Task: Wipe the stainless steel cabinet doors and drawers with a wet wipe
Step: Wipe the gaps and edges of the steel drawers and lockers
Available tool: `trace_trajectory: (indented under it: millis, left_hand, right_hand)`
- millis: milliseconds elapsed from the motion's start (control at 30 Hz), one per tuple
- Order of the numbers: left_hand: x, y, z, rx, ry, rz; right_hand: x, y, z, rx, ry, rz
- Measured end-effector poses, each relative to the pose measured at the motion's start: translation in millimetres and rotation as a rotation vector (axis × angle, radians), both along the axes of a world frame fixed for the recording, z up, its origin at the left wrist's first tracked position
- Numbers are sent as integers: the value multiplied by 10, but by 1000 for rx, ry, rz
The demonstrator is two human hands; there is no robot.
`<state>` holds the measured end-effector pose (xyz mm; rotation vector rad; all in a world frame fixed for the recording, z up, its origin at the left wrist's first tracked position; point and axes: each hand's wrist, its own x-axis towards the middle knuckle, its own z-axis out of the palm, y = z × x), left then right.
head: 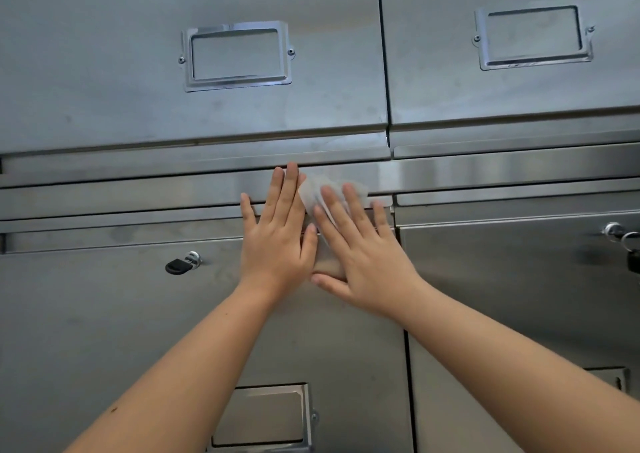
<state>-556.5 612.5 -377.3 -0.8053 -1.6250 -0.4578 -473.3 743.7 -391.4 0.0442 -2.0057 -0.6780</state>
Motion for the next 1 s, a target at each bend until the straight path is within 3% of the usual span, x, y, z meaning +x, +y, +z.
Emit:
trace_trajectory:
  millis: [200, 433, 667, 833, 1000]
  left_hand:
    - [8, -6, 0, -1, 22, -9]
    - [37, -189, 73, -76, 99, 10]
    - [-59, -749, 85, 12, -44, 136]
    - [13, -1018, 98, 44, 47, 121]
    - [-191, -1377, -114, 128, -68, 182]
  right_hand:
    - [247, 358, -15, 20, 30, -62]
    - [181, 155, -45, -82, -19, -77]
    - [-91, -264, 32, -2, -43, -6]
    - [-234, -518, 102, 91, -79, -16]
    - [-347, -714, 203, 197, -101, -3]
